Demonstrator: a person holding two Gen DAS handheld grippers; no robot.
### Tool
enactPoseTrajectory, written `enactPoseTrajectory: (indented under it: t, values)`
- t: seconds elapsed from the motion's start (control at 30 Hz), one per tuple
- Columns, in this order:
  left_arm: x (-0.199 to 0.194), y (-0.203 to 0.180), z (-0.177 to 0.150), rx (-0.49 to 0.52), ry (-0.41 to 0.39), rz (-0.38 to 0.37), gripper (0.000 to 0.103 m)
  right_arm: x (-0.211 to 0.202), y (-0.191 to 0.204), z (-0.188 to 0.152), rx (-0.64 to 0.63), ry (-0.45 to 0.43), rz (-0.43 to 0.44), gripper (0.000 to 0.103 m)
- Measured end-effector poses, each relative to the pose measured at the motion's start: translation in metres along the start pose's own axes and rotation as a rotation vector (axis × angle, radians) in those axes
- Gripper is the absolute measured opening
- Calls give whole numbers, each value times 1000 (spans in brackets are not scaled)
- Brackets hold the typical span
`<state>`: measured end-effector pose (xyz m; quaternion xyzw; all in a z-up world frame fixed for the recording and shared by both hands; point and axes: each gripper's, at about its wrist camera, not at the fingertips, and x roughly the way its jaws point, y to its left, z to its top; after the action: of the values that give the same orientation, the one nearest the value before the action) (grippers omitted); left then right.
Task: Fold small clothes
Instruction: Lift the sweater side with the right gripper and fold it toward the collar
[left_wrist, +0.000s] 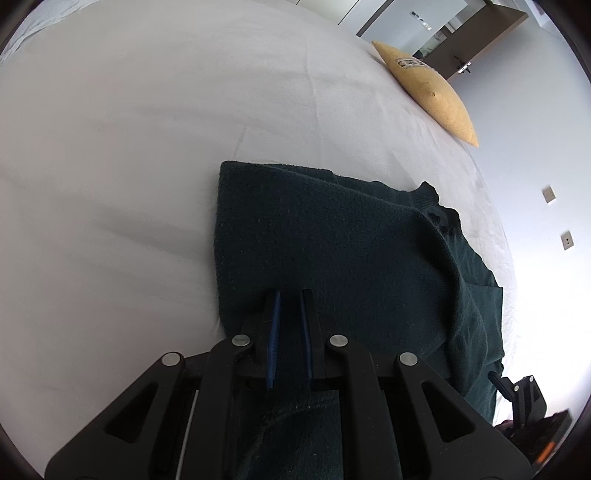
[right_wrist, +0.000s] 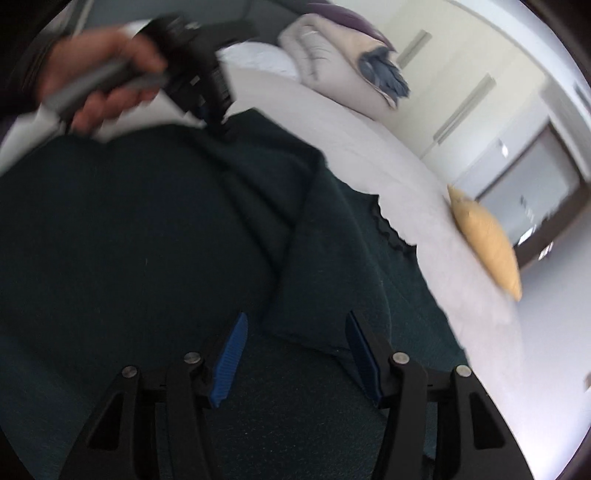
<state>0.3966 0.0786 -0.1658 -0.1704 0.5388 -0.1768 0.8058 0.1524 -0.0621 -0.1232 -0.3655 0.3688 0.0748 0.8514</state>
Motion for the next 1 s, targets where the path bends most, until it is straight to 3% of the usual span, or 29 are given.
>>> enactPoseTrajectory:
  t: [0.1, 0.17, 0.23, 0.3, 0.37, 0.5, 0.57, 0.63, 0.73, 0.8, 0.87, 0.93, 1.0]
  values:
    - [-1, 0, -1, 4, -4, 2, 10, 7, 11, -5, -83, 1, -109, 55]
    - [-1, 0, -1, 4, -5, -1, 10, 10, 15, -7, -106, -6, -137, 48]
    - [-1, 1, -2, 2, -6, -6, 10, 14, 27, -6, -180, -16, -172, 23]
    - [-1, 2, -2, 1, -8, -12, 10, 16, 39, -7, -234, -8, -189, 11]
    - [-1, 3, -3, 1, -8, -17, 10, 10, 42, -4, -232, -16, -187, 10]
    - [-2, 6, -2, -4, -6, -28, 10, -17, 20, 10, -88, -58, -108, 8]
    - [-2, 7, -2, -5, -6, -30, 10, -33, -6, 20, 62, -84, -20, 8]
    - [-3, 8, -2, -6, -2, -34, 10, -52, -49, 31, 296, -134, 119, 8]
    - [-5, 10, 0, -11, 4, -39, 10, -68, -137, 20, 785, -251, 402, 8]
    - [-6, 10, 1, -10, 8, -40, 10, -61, -183, -5, 1050, -301, 538, 8]
    - [-7, 10, 2, -8, 9, -40, 10, -39, -214, -33, 1228, -300, 582, 8]
    - [-7, 9, 2, -6, 10, -37, 10, -5, -237, -71, 1407, -240, 628, 8]
    - [-7, 7, 3, 1, 11, -21, 10, 35, -255, -115, 1637, -165, 617, 5]
